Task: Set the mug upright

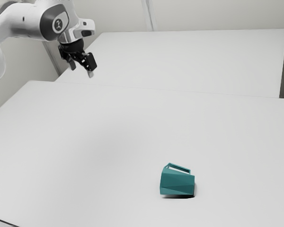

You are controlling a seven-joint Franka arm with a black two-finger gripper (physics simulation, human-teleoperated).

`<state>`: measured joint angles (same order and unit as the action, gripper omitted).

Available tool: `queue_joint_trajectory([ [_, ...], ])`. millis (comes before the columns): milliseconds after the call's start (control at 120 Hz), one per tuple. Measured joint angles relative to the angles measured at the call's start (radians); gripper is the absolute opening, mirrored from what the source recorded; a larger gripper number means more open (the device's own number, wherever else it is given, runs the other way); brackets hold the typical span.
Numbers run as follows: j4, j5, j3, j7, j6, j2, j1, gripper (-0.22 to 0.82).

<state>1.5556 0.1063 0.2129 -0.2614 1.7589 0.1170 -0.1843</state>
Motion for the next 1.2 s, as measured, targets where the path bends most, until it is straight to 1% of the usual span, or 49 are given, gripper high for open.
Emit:
queue_joint_trajectory([
  [75,0.031,-0.025,0.015,-0.008,0.021,-0.007,-0.01,0.6],
  [108,0.056,-0.039,0.023,-0.012,0.031,-0.026,-0.01,0.6],
  [225,0.244,-0.113,0.04,-0.014,0.092,-0.181,-0.007,0.6],
  [292,0.311,-0.141,0.035,0.0,0.114,-0.243,-0.014,0.6],
  [367,0.367,-0.187,0.03,0.018,0.13,-0.277,-0.044,0.6],
  [500,0.492,-0.288,0.029,0.048,0.164,-0.32,-0.05,0.6],
  [592,0.59,-0.359,0.042,0.069,0.21,-0.34,-0.111,0.6],
  [700,0.671,-0.447,0.046,0.098,0.266,-0.34,-0.162,0.6],
  [908,0.748,-0.65,0.047,0.139,0.339,-0.304,-0.245,0.6],
  [1017,0.773,-0.769,0.047,0.146,0.361,-0.238,-0.27,0.6],
  [1200,0.774,-0.967,0.047,0.123,0.381,-0.111,-0.321,0.6],
])
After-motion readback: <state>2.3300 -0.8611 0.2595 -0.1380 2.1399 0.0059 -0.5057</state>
